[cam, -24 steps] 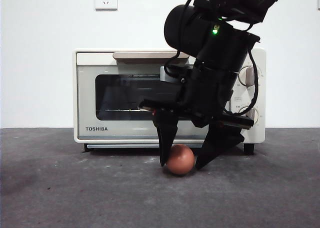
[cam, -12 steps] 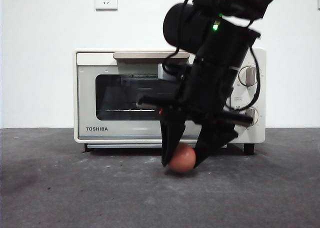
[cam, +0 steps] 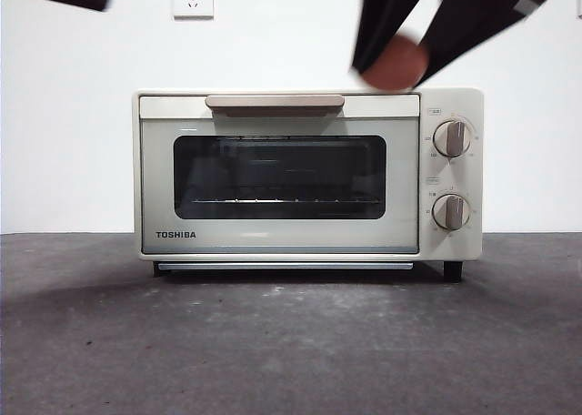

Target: Eggoven

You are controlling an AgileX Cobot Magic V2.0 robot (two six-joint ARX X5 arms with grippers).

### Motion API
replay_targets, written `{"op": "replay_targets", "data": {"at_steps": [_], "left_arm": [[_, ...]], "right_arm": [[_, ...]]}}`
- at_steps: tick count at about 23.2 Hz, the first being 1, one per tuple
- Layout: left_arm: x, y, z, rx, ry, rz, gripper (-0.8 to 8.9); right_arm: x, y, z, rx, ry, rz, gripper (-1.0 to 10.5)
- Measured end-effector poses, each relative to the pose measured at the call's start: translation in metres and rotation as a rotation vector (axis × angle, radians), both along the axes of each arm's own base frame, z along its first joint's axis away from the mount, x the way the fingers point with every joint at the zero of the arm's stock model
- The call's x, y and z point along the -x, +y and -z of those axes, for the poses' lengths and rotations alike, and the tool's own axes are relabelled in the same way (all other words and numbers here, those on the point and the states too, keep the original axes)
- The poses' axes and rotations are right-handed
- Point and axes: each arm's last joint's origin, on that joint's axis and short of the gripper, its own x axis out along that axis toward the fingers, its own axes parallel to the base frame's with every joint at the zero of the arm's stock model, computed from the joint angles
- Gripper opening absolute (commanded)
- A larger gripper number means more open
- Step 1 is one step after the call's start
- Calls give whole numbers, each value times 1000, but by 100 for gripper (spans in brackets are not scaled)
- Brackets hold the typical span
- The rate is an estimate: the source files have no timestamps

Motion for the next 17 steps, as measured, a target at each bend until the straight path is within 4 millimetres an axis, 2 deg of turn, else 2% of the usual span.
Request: {"op": "replay_targets", "data": {"at_steps": [6, 11, 17], "left_arm": [[-43, -33, -12, -12, -38, 25, 7], [-74, -57, -5, -84, -9, 32, 7], [-100, -79, 5, -138, -6, 48, 7]], "right_arm": [[27, -32, -23, -18, -83, 50, 3], [41, -48, -32, -24, -116, 70, 3], [52, -60, -39, -46, -154, 84, 3]]}}
